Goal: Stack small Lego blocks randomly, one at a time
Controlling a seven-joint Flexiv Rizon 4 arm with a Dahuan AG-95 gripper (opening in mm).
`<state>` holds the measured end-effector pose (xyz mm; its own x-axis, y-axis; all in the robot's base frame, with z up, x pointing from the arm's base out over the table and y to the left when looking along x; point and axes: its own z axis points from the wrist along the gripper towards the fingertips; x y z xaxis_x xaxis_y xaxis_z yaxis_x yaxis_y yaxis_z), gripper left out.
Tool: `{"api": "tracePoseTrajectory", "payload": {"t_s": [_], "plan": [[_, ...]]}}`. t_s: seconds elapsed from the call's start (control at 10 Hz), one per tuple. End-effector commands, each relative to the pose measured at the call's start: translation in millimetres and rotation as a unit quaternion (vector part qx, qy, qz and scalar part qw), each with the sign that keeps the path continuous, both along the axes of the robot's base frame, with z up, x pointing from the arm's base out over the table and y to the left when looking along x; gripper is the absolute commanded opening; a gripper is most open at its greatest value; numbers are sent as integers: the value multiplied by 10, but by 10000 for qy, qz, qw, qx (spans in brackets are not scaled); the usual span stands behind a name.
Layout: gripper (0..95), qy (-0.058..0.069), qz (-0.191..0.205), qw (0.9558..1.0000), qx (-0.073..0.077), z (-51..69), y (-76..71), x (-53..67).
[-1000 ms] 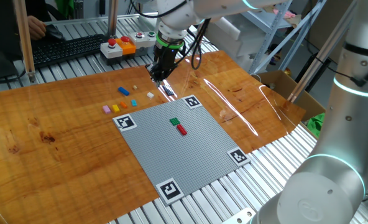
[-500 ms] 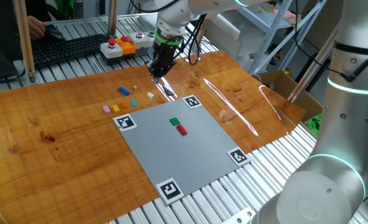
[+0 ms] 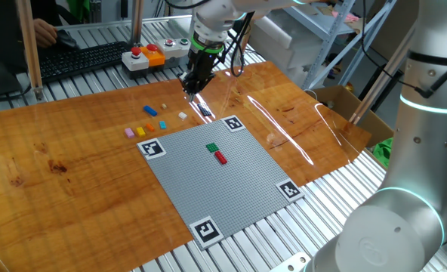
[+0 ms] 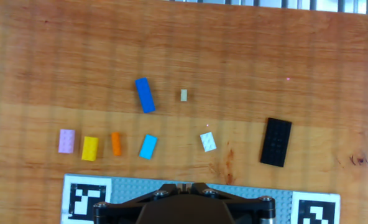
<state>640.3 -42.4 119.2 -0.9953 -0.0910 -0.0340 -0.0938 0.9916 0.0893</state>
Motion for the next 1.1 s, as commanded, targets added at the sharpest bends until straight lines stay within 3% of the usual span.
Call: {"api": "tracePoseTrajectory", "payload": {"t_s": [0.1, 0.5, 0.8, 0.9, 1.1], "plan": [[0, -6, -85, 9999, -79, 3, -3, -18], [0, 41, -332, 9994, -75, 3, -3, -18], [0, 32, -410, 9990, -176, 3, -3, -18], [190, 42, -503, 9985, -223, 0, -3, -17], [190, -52, -552, 9981, -257, -112, -8, 12]]}}
